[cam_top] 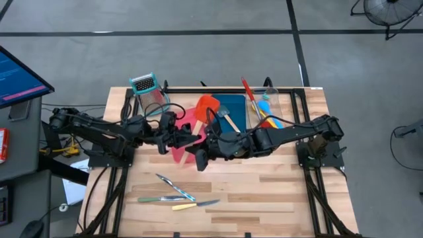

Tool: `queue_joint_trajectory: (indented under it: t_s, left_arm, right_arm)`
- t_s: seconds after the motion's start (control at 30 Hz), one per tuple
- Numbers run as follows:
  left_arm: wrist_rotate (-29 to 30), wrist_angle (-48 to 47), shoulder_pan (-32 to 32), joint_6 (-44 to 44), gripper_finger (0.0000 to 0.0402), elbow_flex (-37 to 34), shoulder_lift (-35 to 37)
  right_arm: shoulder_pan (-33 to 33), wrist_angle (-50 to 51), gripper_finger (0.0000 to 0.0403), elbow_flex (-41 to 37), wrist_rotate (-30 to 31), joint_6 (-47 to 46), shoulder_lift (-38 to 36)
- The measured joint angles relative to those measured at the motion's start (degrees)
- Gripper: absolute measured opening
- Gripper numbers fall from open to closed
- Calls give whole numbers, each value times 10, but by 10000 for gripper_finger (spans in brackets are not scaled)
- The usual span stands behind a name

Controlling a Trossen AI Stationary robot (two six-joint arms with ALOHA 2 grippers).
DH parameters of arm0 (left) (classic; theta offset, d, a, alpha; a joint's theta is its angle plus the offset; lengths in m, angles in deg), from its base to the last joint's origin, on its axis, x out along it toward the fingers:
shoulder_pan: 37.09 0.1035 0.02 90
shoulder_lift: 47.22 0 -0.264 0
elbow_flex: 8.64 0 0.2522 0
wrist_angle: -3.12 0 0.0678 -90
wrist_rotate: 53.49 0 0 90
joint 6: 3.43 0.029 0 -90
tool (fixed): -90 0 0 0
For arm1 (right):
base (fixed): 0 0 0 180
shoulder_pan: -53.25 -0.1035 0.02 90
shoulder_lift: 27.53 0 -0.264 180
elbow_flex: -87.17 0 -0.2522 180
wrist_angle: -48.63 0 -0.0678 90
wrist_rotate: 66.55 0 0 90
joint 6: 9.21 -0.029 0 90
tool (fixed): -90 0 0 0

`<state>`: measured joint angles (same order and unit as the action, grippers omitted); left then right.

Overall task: Pick & Place Kitchen Items
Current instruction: Put the red spatula into the blue bin

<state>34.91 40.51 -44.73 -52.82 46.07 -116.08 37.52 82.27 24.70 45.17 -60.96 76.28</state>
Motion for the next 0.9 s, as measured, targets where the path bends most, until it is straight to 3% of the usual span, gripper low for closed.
queue_joint_trajectory:
  t_s: [0.3,0.5,0.73,0.9]
  left_arm:
    - [-25,6,2,-7,120,0,1]
    - [-71,9,11,-18,157,-6,3]
    - [-109,3,20,-64,133,-23,2]
    - [-138,3,20,-66,79,-25,4]
  right_arm:
    - [-9,90,5,0,-10,-25,-42]
    - [-19,266,5,-1,-7,-83,-102]
    - [27,440,5,0,-45,-104,-154]
    - [116,512,5,-1,-200,2,-136]
